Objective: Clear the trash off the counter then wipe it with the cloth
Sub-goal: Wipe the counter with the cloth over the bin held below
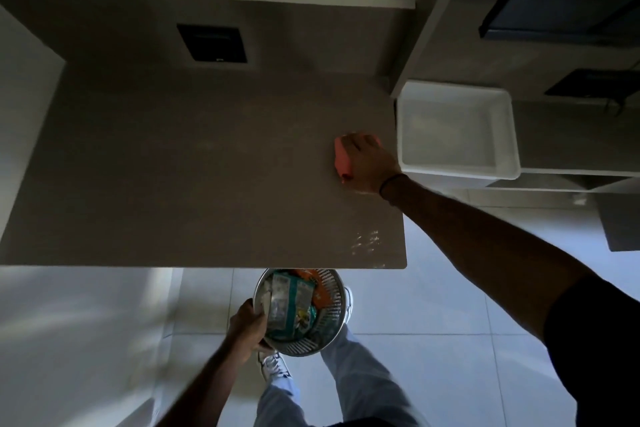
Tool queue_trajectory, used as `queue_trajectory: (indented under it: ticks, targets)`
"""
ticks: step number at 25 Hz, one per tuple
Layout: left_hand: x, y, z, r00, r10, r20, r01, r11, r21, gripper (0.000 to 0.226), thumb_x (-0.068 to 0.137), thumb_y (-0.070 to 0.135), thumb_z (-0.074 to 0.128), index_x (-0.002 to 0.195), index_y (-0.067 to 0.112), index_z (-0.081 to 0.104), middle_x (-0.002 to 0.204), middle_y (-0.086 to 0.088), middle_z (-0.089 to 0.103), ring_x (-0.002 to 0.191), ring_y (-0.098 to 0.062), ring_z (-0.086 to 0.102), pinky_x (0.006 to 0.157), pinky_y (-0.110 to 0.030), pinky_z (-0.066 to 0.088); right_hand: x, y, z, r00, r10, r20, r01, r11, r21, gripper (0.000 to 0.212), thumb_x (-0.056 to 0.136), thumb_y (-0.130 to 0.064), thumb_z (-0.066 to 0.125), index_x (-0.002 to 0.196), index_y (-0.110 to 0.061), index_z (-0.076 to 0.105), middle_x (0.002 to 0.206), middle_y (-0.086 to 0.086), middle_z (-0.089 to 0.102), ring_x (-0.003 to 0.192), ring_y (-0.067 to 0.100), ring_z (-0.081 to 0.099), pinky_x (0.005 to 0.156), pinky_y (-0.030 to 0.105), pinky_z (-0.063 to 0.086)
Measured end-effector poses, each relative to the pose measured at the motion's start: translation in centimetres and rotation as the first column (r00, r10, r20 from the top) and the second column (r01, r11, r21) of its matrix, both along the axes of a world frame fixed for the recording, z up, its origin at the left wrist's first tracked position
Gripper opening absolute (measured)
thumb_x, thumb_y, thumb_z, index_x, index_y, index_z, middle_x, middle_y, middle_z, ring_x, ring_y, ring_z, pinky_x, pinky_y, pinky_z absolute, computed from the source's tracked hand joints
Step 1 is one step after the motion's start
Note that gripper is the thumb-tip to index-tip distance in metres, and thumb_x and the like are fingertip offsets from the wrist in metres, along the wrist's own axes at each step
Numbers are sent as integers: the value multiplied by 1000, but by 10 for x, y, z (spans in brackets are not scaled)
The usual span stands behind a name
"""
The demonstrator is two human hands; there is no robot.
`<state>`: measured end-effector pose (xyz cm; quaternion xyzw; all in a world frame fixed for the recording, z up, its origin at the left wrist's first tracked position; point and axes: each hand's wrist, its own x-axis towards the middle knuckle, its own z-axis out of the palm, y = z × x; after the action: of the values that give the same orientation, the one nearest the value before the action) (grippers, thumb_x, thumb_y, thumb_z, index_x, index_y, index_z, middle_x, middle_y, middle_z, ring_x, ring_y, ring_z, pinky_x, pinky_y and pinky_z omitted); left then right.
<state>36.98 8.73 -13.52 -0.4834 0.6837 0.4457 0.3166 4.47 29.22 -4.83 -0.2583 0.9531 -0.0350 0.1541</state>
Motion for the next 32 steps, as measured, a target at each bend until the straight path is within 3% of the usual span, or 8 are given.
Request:
queue_trajectory:
  ticks: [3, 7, 12, 15, 21, 25, 28, 32]
  targets:
    - [-5, 0, 5, 1000, -1, 2, 1, 1000, 22, 16, 101, 20, 58, 114, 11, 61, 108, -21, 69, 63, -26, 73, 41, -35, 62, 11, 4, 0, 999, 0, -42, -6, 991, -135, 93, 70, -52, 76, 144, -7, 40, 145, 19, 42, 134, 42, 40, 107, 51, 43]
    - [-6, -2, 8, 999, -43, 1, 43, 998, 53, 18, 101, 18, 61, 116, 9, 59, 111, -23, 70, 77, -34, 78, 45, -35, 63, 6, -6, 3, 998, -53, 29, 54, 998, -37, 71, 81, -31, 72, 144, -15, 44, 149, 13, 44, 137, 39, 40, 107, 51, 44]
    - [-5, -2, 16, 997, -70, 10, 70, 997, 21, 22, 99, 11, 58, 120, 5, 60, 117, -28, 70, 81, -42, 80, 55, -52, 67, 60, 31, 13, 996, -45, 78, 52, 995, -91, 60, 85, -21, 66, 143, -19, 50, 151, 6, 46, 141, 32, 39, 113, 44, 40]
    - [-1, -4, 20, 998, -59, 5, 59, 998, 29, 24, 97, 7, 60, 121, 6, 60, 122, -27, 66, 89, -46, 78, 64, -61, 67, 116, 54, 15, 986, -149, 70, 159, 973, -166, 56, 83, -23, 68, 138, -22, 56, 145, 3, 54, 134, 32, 49, 103, 46, 50]
    - [9, -13, 22, 997, -76, -24, 78, 993, 88, 26, 99, 11, 63, 123, 0, 57, 123, -29, 67, 92, -45, 78, 72, -59, 67, 215, 46, 13, 913, -409, -15, 397, 895, -203, 57, 73, -13, 68, 128, -25, 62, 132, 0, 63, 116, 34, 59, 82, 42, 59]
    - [14, -18, 26, 995, -85, -60, 91, 991, 99, 29, 98, 15, 67, 122, -1, 61, 122, -30, 69, 94, -46, 77, 74, -61, 67, 255, -1, 14, 926, -370, 71, 372, 869, -328, 39, 73, -17, 67, 110, -27, 72, 108, 0, 75, 95, 24, 67, 71, 32, 59]
    - [17, -26, 27, 993, -96, -71, 103, 989, 106, 28, 98, 14, 67, 121, 0, 61, 120, -29, 70, 88, -45, 79, 72, -60, 67, 259, -25, 25, 860, -367, 356, 504, 722, -474, 32, 69, -24, 62, 98, -25, 76, 85, -6, 76, 74, 13, 70, 63, 21, 53]
    - [21, -37, 29, 989, -129, -67, 134, 987, 82, 25, 101, 14, 62, 123, 3, 57, 118, -27, 70, 88, -42, 79, 67, -55, 68, 212, 8, 37, 660, -696, 285, 705, 441, -555, 43, 65, -34, 51, 102, -27, 72, 78, -11, 70, 72, 10, 66, 54, 14, 40]
